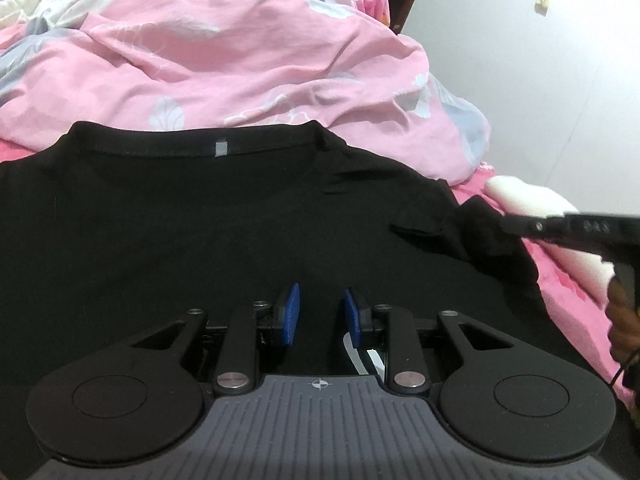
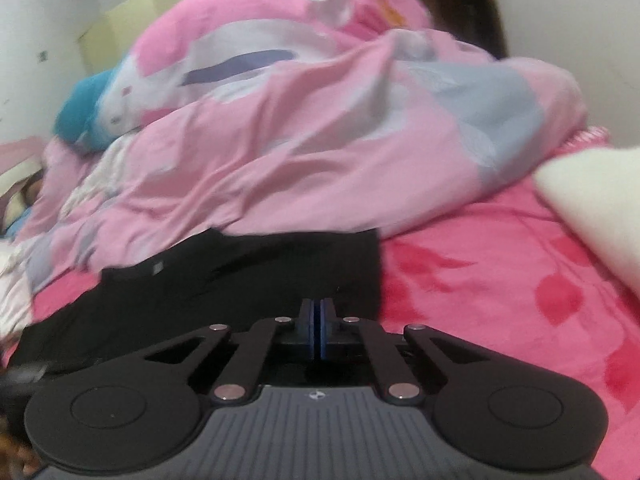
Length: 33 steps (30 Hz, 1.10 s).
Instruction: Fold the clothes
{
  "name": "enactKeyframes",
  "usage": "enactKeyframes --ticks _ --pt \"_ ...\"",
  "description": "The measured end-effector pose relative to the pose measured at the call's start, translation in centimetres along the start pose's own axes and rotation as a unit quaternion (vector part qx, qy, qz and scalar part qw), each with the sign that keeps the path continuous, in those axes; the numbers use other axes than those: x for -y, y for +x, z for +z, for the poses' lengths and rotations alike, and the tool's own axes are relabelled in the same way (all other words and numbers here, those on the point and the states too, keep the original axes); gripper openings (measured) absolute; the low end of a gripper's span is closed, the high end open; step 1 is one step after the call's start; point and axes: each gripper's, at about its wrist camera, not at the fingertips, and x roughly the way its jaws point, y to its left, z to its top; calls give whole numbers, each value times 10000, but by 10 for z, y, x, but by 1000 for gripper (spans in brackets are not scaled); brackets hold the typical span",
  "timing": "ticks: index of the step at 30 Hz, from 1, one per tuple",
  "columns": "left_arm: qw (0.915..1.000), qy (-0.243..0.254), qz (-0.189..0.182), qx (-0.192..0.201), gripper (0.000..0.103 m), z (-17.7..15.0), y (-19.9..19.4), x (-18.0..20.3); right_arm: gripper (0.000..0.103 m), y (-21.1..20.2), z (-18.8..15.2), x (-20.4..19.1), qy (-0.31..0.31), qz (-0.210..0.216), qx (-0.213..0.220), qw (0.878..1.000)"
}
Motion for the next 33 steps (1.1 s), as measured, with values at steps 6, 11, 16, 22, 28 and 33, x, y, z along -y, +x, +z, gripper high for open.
enactKeyframes --ticks 6,11,16,22,28,33 --pt "9996 -231 -148 36 25 -1 -1 -7 3 -20 -27 -53 -1656 372 -310 9850" --pt "9989 -386 -262 69 25 -2 -1 -13 7 -34 -42 -73 -2402 283 -655 9681" --pt "9975 -566 -397 113 25 -4 -1 -20 10 -52 -37 -65 -2013 1223 -845 9682" --pt "9956 -750 -534 163 26 -5 -1 -25 10 -99 -17 -49 -1073 2007 -354 9731" --pt "9943 -861 -610 177 26 -6 -1 -29 10 -174 -18 -61 -727 3008 45 9509" --pt "9935 -916 -650 180 26 -6 -2 -31 29 -183 -42 -78 466 4301 -91 9015"
